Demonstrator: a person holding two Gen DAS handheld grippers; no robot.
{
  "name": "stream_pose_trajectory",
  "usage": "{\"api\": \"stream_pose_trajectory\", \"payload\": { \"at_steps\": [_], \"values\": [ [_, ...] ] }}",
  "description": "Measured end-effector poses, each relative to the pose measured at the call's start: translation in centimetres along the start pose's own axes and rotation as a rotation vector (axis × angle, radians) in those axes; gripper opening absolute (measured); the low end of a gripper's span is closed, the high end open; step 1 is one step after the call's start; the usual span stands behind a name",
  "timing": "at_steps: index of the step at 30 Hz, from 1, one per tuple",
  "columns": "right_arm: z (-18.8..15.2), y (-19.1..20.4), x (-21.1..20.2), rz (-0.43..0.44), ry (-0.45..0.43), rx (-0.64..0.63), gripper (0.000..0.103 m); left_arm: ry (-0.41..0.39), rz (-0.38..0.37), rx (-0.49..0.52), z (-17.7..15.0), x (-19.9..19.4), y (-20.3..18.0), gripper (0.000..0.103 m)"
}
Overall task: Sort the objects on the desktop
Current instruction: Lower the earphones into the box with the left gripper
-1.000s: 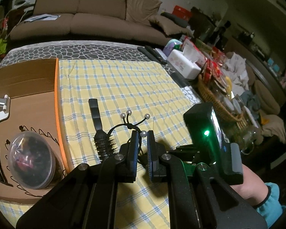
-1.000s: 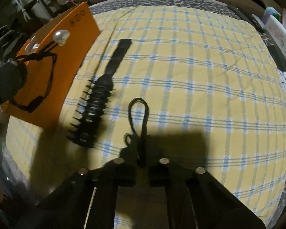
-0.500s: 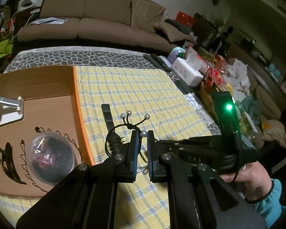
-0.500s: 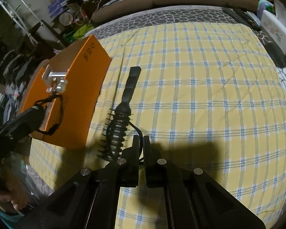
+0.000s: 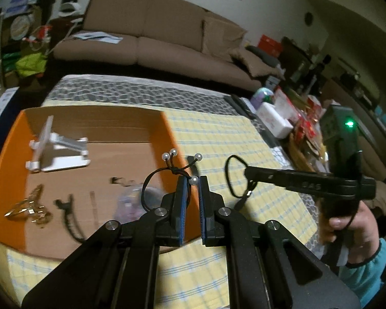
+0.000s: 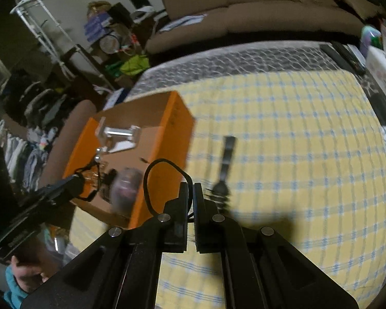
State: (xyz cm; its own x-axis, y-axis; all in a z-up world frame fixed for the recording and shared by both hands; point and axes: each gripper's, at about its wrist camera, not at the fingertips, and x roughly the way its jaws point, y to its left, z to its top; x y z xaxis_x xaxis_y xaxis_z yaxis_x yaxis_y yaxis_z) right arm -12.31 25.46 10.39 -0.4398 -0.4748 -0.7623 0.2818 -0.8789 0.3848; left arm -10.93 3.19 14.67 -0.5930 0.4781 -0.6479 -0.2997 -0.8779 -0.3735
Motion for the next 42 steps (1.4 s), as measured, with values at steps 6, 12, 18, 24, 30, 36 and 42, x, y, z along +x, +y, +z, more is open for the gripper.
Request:
{"api": "stream_pose_trajectory", "payload": {
  "at_steps": [6, 12, 18, 24, 30, 36, 42],
  "values": [
    [0.7, 4.2, 1.7, 0.028, 0.014, -0.045, 0.003, -0.006, 0.041, -0.043, -0.3, -1.9, 4.4, 0.008],
    [1.2, 8.1, 3.7, 0.047, 0.03, -0.087, 0.003, 0.006, 0.063, -0.062, -0.9, -2.3, 7.2, 0.008],
    [1.2, 11.3, 6.3, 0.06, 0.06, -0.118, 0.003, 0.025, 0.089, -0.074, -1.5, -2.4, 9.8, 0.008],
    [1.1, 13.9, 9.1, 0.061, 0.096, -0.149, 0.003, 0.051, 0.11, -0.081, -1.8, -1.8, 12.1, 0.008],
    [1.2, 14.8, 11.4, 0.039, 0.11, -0.148, 0.003, 0.077, 0.087, -0.09, -2.4, -0.3, 13.0, 0.008],
    [1.2, 14.3, 13.2, 0.008, 0.131, -0.135, 0.003, 0.104, 0.08, -0.106, -2.6, 1.0, 13.4, 0.008],
    [0.9, 14.5, 14.2, -0.002, 0.142, -0.135, 0.007, 0.118, 0.077, -0.145, -2.9, 1.7, 14.2, 0.009]
  ]
}}
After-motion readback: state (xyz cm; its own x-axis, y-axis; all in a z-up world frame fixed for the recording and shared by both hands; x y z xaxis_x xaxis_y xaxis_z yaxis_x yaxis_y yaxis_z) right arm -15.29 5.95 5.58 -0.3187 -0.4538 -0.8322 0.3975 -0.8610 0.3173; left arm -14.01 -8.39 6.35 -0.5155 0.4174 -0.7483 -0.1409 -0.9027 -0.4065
